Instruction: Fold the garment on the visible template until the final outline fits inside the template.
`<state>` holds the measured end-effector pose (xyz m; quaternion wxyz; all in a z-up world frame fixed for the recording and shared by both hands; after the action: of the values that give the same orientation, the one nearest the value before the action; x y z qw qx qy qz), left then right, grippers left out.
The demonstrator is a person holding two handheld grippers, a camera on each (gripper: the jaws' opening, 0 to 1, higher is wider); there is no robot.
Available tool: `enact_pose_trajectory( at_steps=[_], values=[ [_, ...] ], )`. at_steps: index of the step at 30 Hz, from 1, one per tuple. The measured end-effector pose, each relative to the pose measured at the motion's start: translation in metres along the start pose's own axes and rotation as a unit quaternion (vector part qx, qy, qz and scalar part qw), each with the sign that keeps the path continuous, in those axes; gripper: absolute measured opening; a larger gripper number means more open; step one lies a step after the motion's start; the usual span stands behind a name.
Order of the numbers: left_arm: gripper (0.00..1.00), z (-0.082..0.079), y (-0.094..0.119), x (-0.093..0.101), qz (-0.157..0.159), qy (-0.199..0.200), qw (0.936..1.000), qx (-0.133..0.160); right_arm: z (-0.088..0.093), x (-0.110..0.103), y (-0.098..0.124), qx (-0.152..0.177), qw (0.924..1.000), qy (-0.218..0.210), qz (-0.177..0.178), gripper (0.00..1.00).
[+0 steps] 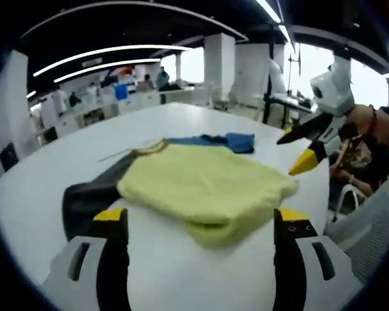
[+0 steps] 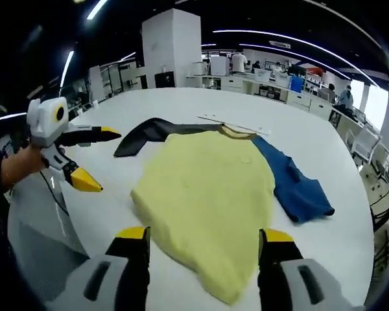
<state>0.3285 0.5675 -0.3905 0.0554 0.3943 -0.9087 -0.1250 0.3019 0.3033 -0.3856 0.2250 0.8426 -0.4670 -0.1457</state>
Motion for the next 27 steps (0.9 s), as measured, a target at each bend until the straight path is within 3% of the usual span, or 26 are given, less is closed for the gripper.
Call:
enact_pose_trajectory(
  at_steps=[5,19,27],
  values=[
    [0.99,-0.002,0.013,-0.011,-0.021,0.004,0.9998,0.003,-0.003,-0.019,-0.01,-0.001,0.9992,0.022,-0.033,0.73],
    [0.99,-0.003,0.048,-0.027,-0.059,-0.013,0.9982,-0.002,-0.015,-0.057,-0.035,0.015,0.993,0.054,-0.104,0.7],
    [0.99,0.001,0.066,-0.034,-0.064,-0.019,0.9977,-0.008,-0.023,-0.076,-0.05,0.014,0.9874,0.073,-0.14,0.69]
  ],
)
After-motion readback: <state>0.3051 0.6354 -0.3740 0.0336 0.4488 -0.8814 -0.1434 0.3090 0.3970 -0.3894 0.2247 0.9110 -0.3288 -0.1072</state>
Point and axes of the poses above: the point that each gripper's makers call its tool centre point, and the gripper's own axes: y roughly backward along the fingers, x roughly to its right, z roughly out of its underside, the point moved 9 cm from there along y, roughly backward along the fingers, and after that the axes turned 11 degrees about x, right-handed, at the moved point
